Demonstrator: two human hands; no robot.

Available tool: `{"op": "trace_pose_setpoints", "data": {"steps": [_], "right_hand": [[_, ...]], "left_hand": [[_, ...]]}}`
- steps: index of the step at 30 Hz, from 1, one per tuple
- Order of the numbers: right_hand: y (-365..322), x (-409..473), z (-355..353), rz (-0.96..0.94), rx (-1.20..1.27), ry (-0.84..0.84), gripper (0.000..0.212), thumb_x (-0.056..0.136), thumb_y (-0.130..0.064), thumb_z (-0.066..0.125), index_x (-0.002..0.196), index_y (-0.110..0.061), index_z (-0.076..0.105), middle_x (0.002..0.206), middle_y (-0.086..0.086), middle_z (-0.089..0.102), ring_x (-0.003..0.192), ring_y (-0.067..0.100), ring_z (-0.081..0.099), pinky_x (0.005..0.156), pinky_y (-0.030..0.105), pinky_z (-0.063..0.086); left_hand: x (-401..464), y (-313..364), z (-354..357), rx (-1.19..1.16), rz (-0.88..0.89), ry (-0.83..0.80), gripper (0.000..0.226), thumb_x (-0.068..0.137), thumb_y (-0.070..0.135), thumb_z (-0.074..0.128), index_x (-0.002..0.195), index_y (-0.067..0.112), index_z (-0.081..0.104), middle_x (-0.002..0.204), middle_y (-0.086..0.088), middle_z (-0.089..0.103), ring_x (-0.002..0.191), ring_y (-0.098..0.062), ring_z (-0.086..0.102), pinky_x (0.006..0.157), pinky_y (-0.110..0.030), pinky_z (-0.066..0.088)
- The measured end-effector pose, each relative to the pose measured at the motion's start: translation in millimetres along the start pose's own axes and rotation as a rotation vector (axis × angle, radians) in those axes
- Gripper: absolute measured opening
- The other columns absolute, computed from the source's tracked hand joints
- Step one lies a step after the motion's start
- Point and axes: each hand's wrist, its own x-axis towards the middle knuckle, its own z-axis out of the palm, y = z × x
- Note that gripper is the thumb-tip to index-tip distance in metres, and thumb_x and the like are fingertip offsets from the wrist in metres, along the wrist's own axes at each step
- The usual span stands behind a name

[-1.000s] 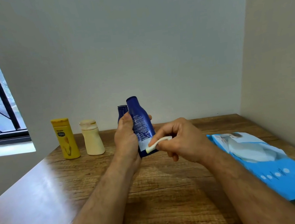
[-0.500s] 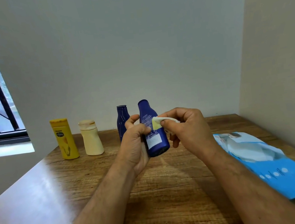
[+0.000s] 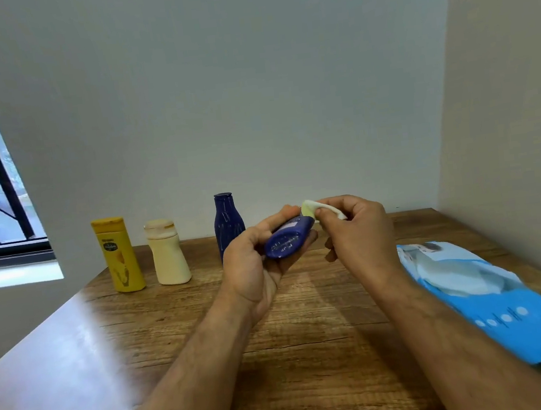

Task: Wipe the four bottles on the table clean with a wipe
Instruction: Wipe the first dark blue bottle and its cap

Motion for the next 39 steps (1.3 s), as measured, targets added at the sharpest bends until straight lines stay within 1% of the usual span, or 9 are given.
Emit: {"op": "trace_pose_setpoints", "data": {"steps": [5, 10, 14, 19, 24, 28, 32, 36, 39], "right_hand": [[6.4, 1.8, 0.0, -0.054, -0.164, 0.084, 0.008, 0.091, -0.034, 0.068, 0.096, -0.030, 0.072, 0.086, -0.013, 0.068, 0.080, 0.010, 0.066, 0.068, 0.038, 0.062], [0.6, 0.2, 4.0, -0.029, -0.114, -0.033, 0.001, 0.089, -0.030, 0.072, 0.088, -0.029, 0.073, 0.081, -0.012, 0.070, 0.075, 0.008, 0.067, 0.064, 0.033, 0.060], [-8.3, -3.4, 0.0, -0.081, -0.012, -0.095, 0.001, 0.086, -0.026, 0.075, 0.088, -0.026, 0.074, 0.078, -0.009, 0.072, 0.075, 0.011, 0.069, 0.061, 0.033, 0.060], [-11.6, -7.3, -0.9, -0.140, 0.023, -0.123, 0.013, 0.088, -0.014, 0.070, 0.093, -0.025, 0.075, 0.079, -0.012, 0.072, 0.064, 0.003, 0.065, 0.054, 0.018, 0.053], [-10.1, -9.5, 0.2, -0.263, -0.084, -0.145, 0.024, 0.086, -0.008, 0.069, 0.094, -0.030, 0.078, 0.090, -0.013, 0.072, 0.083, -0.005, 0.065, 0.065, 0.005, 0.046], [-6.3, -13.3, 4.2, -0.415, -0.297, -0.220, 0.021, 0.081, -0.015, 0.074, 0.094, -0.030, 0.079, 0.082, -0.012, 0.067, 0.077, 0.002, 0.062, 0.066, 0.007, 0.044], [-5.3, -16.5, 6.5, -0.508, -0.346, -0.306, 0.020, 0.078, -0.017, 0.074, 0.095, -0.028, 0.079, 0.081, -0.011, 0.068, 0.074, 0.004, 0.063, 0.065, 0.013, 0.049], [-5.8, -14.5, 6.6, -0.552, -0.451, -0.138, 0.021, 0.078, -0.014, 0.071, 0.094, -0.026, 0.079, 0.078, -0.009, 0.063, 0.068, 0.003, 0.055, 0.063, 0.005, 0.041], [-5.8, -9.9, 3.8, -0.510, -0.465, -0.011, 0.020, 0.078, -0.013, 0.071, 0.095, -0.021, 0.078, 0.082, -0.008, 0.065, 0.069, 0.000, 0.052, 0.066, -0.001, 0.037]], "left_hand": [[2.5, 0.8, -2.8, 0.009, 0.024, -0.033, 0.059, 0.063, -0.003, 0.042, 0.116, -0.014, 0.065, 0.129, -0.029, 0.062, 0.124, -0.044, 0.058, 0.107, -0.055, 0.045], [3.6, -1.4, -1.8, 0.057, 0.029, 0.015, 0.056, 0.078, -0.021, 0.027, 0.122, -0.013, 0.061, 0.127, -0.029, 0.063, 0.116, -0.038, 0.065, 0.100, -0.045, 0.053], [7.2, -2.1, -3.0, 0.117, 0.043, 0.043, 0.051, 0.089, -0.024, 0.033, 0.129, -0.006, 0.059, 0.130, -0.023, 0.062, 0.117, -0.031, 0.065, 0.103, -0.043, 0.051], [3.0, -6.1, -6.2, 0.444, 0.127, -0.084, 0.050, 0.088, -0.014, 0.059, 0.128, 0.017, 0.063, 0.121, -0.009, 0.070, 0.114, -0.019, 0.067, 0.098, -0.035, 0.054], [-0.6, -9.2, -5.2, 0.849, 0.234, -0.039, 0.030, 0.096, 0.015, 0.064, 0.123, 0.024, 0.059, 0.109, -0.005, 0.072, 0.091, -0.020, 0.074, 0.075, -0.035, 0.063], [-2.0, -7.2, -8.5, 1.020, 0.378, -0.003, 0.037, 0.095, -0.002, 0.056, 0.124, 0.020, 0.061, 0.103, 0.002, 0.071, 0.088, 0.002, 0.068, 0.068, -0.012, 0.053], [-0.8, -8.3, -12.8, 1.119, 0.410, -0.025, 0.042, 0.090, -0.004, 0.059, 0.123, 0.022, 0.062, 0.096, 0.008, 0.072, 0.088, 0.002, 0.067, 0.072, -0.011, 0.050], [0.0, -9.8, -10.8, 1.098, 0.405, -0.033, 0.035, 0.094, 0.003, 0.057, 0.121, 0.024, 0.062, 0.095, 0.006, 0.072, 0.083, -0.003, 0.068, 0.067, -0.012, 0.050], [-0.4, -8.4, -7.2, 1.070, 0.422, -0.023, 0.030, 0.096, 0.010, 0.060, 0.124, 0.023, 0.060, 0.102, 0.006, 0.070, 0.086, 0.004, 0.066, 0.068, -0.007, 0.048]]}}
